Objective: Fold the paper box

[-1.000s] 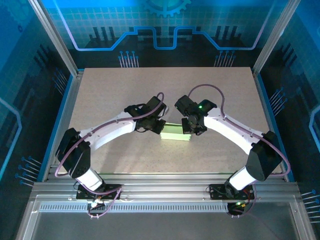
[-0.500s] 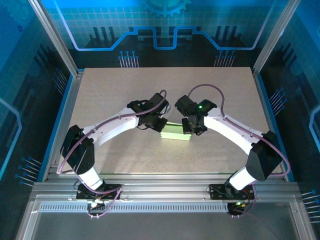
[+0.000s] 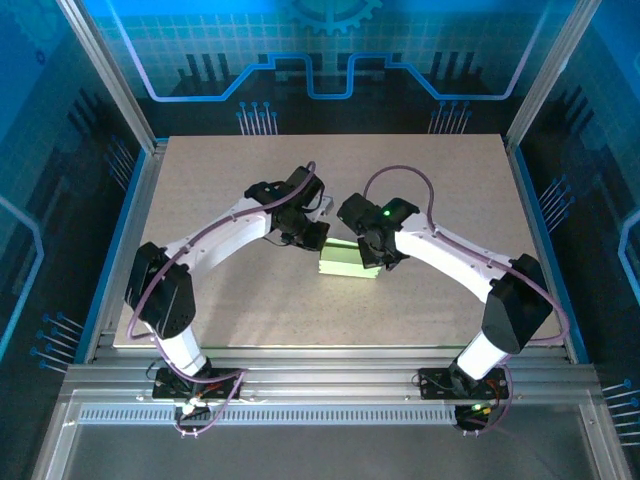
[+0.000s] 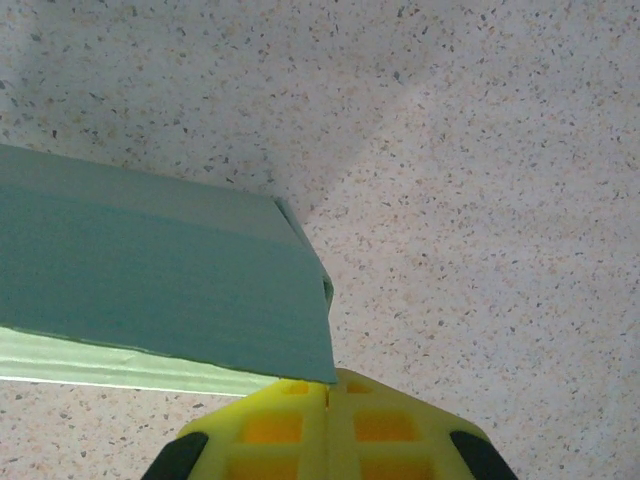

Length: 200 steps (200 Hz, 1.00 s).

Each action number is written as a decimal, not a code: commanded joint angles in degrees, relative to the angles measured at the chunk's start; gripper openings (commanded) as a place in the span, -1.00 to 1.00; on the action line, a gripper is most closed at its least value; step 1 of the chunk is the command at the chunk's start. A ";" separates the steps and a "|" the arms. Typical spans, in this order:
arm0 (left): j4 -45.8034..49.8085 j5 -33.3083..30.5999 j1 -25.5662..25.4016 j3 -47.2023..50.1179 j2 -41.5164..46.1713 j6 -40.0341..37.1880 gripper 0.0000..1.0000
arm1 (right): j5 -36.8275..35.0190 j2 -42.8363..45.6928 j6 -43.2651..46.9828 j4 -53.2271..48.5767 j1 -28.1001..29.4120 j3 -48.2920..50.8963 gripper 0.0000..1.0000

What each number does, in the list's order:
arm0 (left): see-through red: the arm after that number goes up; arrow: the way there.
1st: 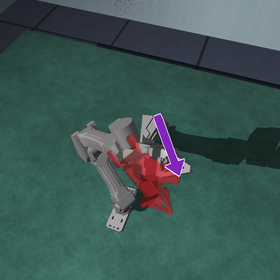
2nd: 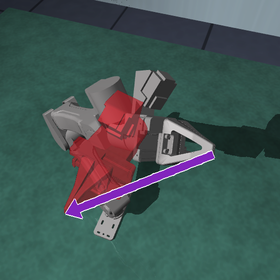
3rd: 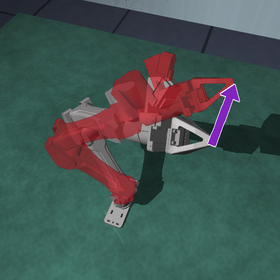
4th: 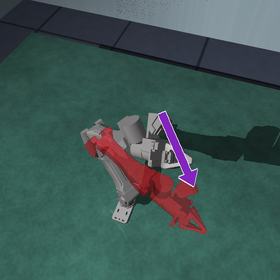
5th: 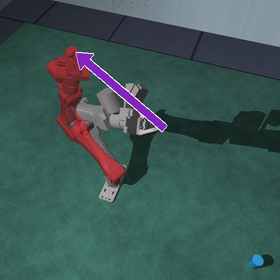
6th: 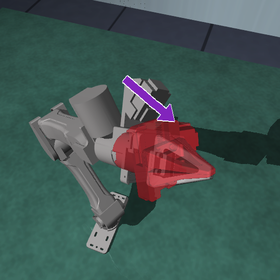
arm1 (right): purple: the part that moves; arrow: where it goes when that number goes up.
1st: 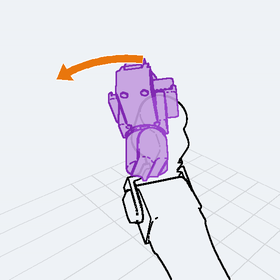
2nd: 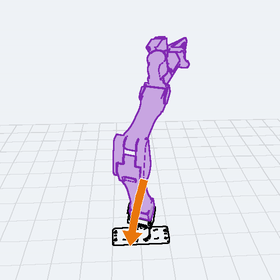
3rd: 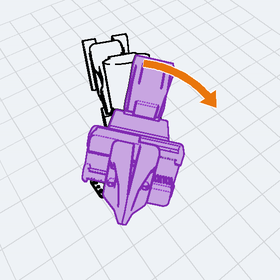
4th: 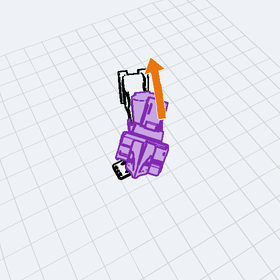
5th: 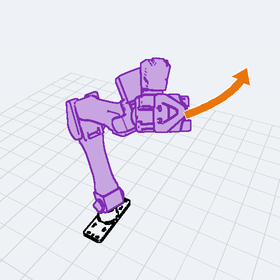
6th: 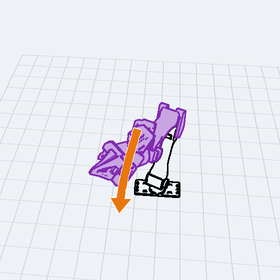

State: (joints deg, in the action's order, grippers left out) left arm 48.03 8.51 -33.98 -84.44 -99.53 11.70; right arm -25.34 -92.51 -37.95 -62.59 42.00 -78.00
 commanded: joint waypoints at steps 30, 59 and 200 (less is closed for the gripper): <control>1.32 2.68 0.30 -0.99 -2.28 5.01 -1.00 | -0.67 -0.69 0.69 -1.93 0.46 -1.29 -1.00; 2.54 3.20 0.70 -2.54 -4.34 8.64 -1.00 | -0.38 -0.92 0.69 -1.86 0.52 -1.27 -1.00; 3.28 9.42 2.02 -3.67 -4.55 7.96 -1.00 | 0.03 -0.67 0.33 -0.45 0.69 -0.35 -1.00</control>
State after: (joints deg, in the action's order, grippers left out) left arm 49.10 16.38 -31.31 -87.29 -103.98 22.28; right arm -25.50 -92.66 -37.85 -63.40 42.00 -78.13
